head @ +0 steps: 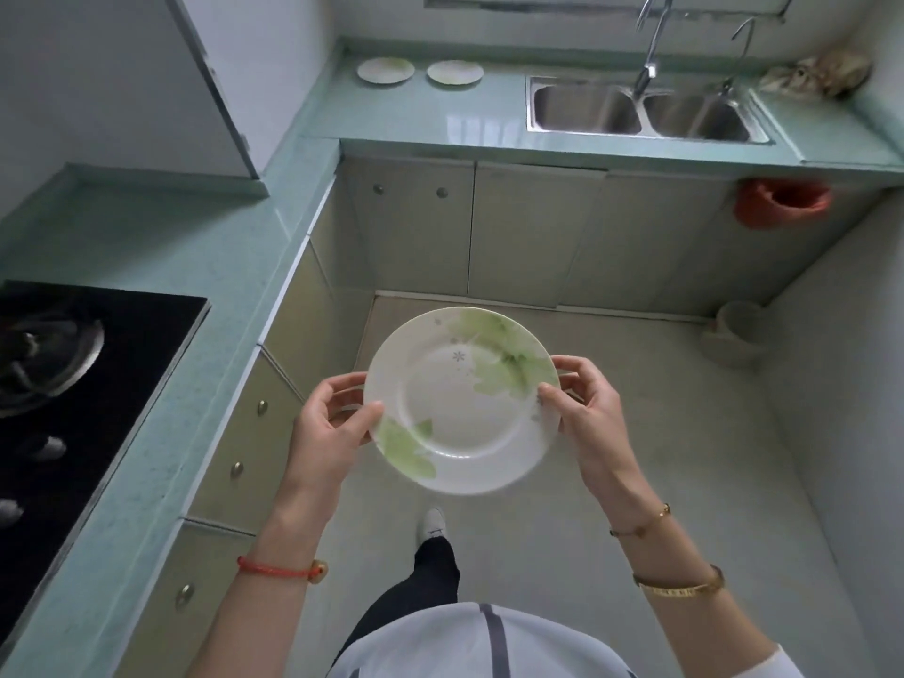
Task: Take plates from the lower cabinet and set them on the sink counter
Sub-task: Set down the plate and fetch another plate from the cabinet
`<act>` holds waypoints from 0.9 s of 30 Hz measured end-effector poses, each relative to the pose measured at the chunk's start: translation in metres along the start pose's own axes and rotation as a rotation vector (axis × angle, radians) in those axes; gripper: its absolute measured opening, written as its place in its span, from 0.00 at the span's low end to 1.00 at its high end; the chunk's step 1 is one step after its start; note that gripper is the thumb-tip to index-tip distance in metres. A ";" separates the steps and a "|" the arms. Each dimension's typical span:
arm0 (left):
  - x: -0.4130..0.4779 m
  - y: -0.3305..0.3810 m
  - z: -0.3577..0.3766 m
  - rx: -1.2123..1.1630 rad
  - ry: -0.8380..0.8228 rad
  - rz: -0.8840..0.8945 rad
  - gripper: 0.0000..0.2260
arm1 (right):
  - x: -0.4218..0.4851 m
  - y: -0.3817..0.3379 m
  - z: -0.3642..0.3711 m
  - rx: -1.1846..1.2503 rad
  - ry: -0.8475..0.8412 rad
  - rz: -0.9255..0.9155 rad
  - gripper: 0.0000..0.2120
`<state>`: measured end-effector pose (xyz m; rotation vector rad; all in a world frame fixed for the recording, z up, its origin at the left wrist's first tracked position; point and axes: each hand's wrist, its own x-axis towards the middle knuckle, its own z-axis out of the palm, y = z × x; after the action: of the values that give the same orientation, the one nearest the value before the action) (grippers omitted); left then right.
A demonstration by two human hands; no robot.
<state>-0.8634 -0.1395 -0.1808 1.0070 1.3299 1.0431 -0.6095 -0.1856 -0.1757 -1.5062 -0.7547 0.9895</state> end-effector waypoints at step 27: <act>0.417 0.121 0.084 0.005 0.088 0.053 0.13 | 0.417 -0.086 0.139 0.008 -0.009 -0.043 0.11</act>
<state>-0.7903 0.2964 -0.1666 1.0148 1.3847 1.1357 -0.5443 0.2571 -0.1684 -1.4738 -0.7855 0.9673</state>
